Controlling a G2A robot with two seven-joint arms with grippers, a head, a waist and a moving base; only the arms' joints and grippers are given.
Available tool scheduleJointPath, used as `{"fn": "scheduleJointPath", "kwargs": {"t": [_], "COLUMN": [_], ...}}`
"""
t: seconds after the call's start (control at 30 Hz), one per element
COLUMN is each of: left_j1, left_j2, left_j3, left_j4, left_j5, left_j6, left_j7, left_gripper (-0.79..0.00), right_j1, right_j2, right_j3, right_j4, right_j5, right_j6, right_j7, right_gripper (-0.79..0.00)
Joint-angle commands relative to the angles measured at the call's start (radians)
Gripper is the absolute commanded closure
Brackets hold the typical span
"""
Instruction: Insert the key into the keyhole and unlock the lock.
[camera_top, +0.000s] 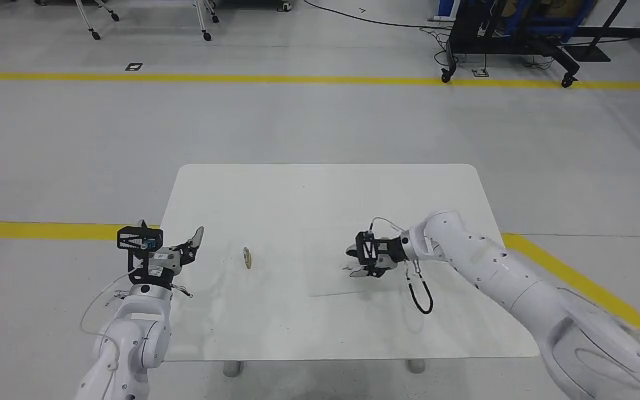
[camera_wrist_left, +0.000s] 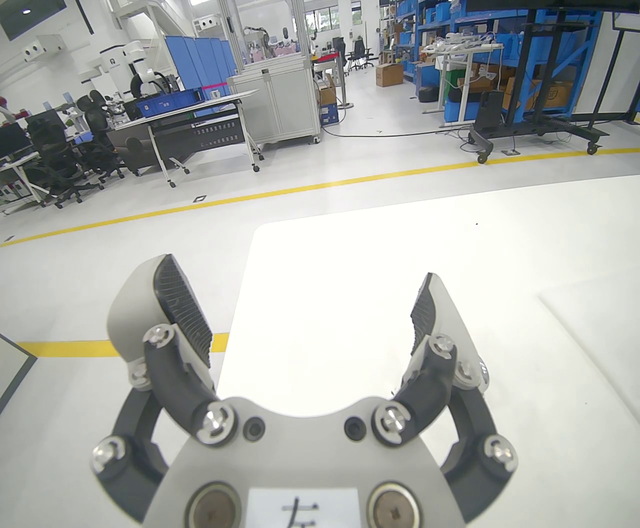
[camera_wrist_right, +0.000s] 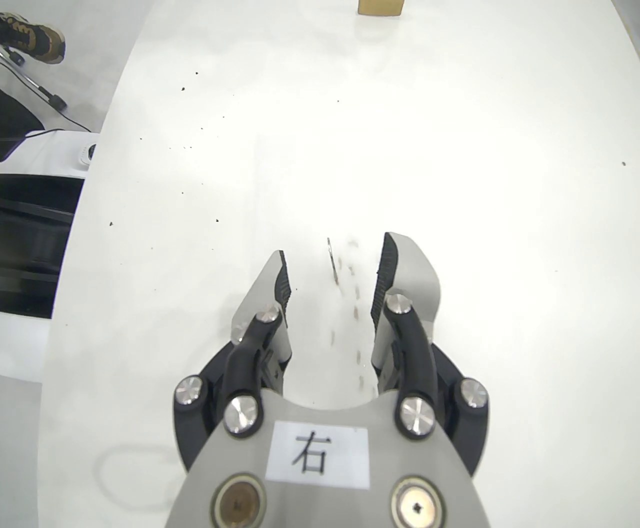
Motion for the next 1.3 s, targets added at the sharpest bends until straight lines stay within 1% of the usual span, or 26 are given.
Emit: {"fn": "scheduleJointPath", "kwargs": {"t": [0.0, 0.03, 0.07, 0.1, 0.2, 0.33, 0.37, 0.4, 0.43, 0.53, 0.7, 0.83, 0.9, 1.03, 1.07, 1.27], "left_j1": [0.000, 0.000, 0.000, 0.000, 0.000, 0.000, 0.000, 0.000, 0.000, 0.000, 0.000, 0.000, 0.000, 0.000, 0.000, 0.000], "left_j2": [0.000, 0.000, 0.000, 0.000, 0.000, 0.000, 0.000, 0.000, 0.000, 0.000, 0.000, 0.000, 0.000, 0.000, 0.000, 0.000], "left_j3": [0.000, 0.000, 0.000, 0.000, 0.000, 0.000, 0.000, 0.000, 0.000, 0.000, 0.000, 0.000, 0.000, 0.000, 0.000, 0.000], "left_j4": [0.000, 0.000, 0.000, 0.000, 0.000, 0.000, 0.000, 0.000, 0.000, 0.000, 0.000, 0.000, 0.000, 0.000, 0.000, 0.000], "left_j5": [0.000, 0.000, 0.000, 0.000, 0.000, 0.000, 0.000, 0.000, 0.000, 0.000, 0.000, 0.000, 0.000, 0.000, 0.000, 0.000], "left_j6": [0.000, 0.000, 0.000, 0.000, 0.000, 0.000, 0.000, 0.000, 0.000, 0.000, 0.000, 0.000, 0.000, 0.000, 0.000, 0.000], "left_j7": [0.000, 0.000, 0.000, 0.000, 0.000, 0.000, 0.000, 0.000, 0.000, 0.000, 0.000, 0.000, 0.000, 0.000, 0.000, 0.000], "left_gripper": [-0.785, -0.785, -0.785, -0.785, -0.785, -0.785, -0.785, -0.785, -0.785, -0.785, -0.785, -0.785, -0.785, -0.785, -0.785, -0.785], "right_j1": [0.016, 0.022, 0.029, 0.035, 0.050, 0.070, 0.075, 0.080, 0.085, 0.098, 0.109, 0.103, 0.095, 0.069, 0.066, 0.066], "right_j2": [-0.015, -0.022, -0.029, -0.036, -0.056, -0.080, -0.086, -0.091, -0.096, -0.108, -0.111, -0.106, -0.101, -0.081, -0.079, -0.079], "right_j3": [-0.023, -0.032, -0.042, -0.052, -0.077, -0.114, -0.123, -0.131, -0.138, -0.154, -0.159, -0.150, -0.140, -0.111, -0.108, -0.108], "right_j4": [0.026, 0.039, 0.049, 0.063, 0.099, 0.134, 0.142, 0.150, 0.155, 0.172, 0.190, 0.183, 0.180, 0.189, 0.191, 0.191], "right_j5": [-0.001, 0.000, -0.001, -0.004, -0.010, -0.024, -0.027, -0.030, -0.034, -0.050, -0.099, -0.143, -0.153, -0.161, -0.159, -0.159], "right_j6": [0.000, 0.000, 0.000, 0.000, 0.000, 0.000, 0.000, 0.000, 0.000, 0.000, 0.005, 0.051, 0.085, 0.151, 0.155, 0.155], "right_j7": [-0.010, -0.017, -0.028, -0.038, -0.059, -0.082, -0.089, -0.094, -0.101, -0.135, -0.213, -0.288, -0.345, -0.527, -0.548, -0.548], "right_gripper": [-0.376, -0.354, -0.305, -0.280, -0.283, -0.219, -0.166, -0.092, 0.000, 0.000, 0.000, 0.000, 0.000, 0.000, 0.000, 0.000]}}
